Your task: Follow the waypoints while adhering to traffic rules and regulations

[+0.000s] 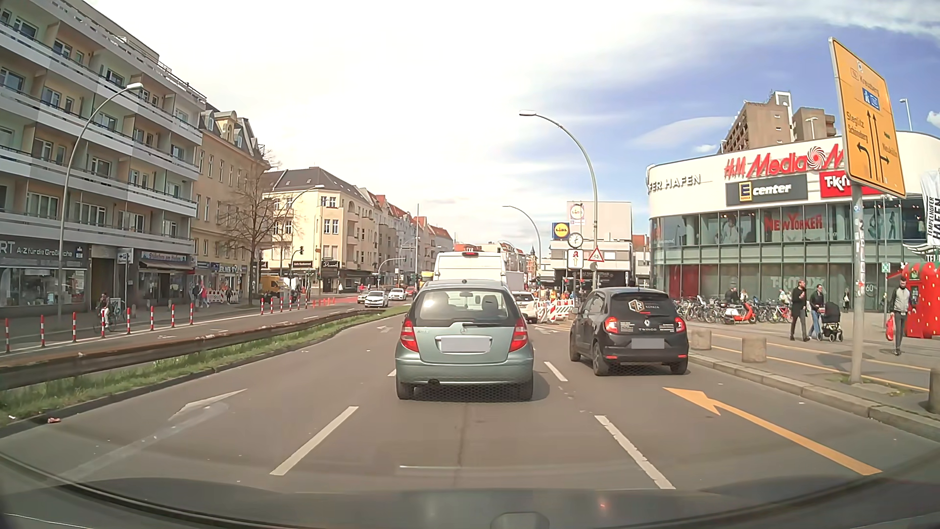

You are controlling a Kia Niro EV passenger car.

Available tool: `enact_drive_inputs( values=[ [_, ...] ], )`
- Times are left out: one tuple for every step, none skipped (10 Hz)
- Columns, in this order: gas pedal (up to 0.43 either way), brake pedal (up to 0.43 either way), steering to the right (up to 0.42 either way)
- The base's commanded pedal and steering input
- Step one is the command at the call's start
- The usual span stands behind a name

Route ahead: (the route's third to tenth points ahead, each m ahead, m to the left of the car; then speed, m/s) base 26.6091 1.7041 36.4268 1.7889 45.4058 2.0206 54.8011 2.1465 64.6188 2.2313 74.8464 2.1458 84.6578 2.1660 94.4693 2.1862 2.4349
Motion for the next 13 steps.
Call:
enact_drive_inputs(
  values=[
    [0.000, 0.000, 0.003],
    [0.008, 0.000, 0.004],
    [0.020, 0.000, 0.004],
    [0.020, 0.000, 0.003],
    [0.020, 0.000, 0.004],
    [0.020, 0.000, 0.003],
    [0.020, 0.000, 0.004],
    [0.028, 0.000, 0.003],
    [0.028, 0.000, 0.003],
    [0.028, 0.000, 0.004],
    [0.028, 0.000, 0.006],
    [0.028, 0.000, 0.006],
    [0.028, 0.000, 0.006]
  ],
)
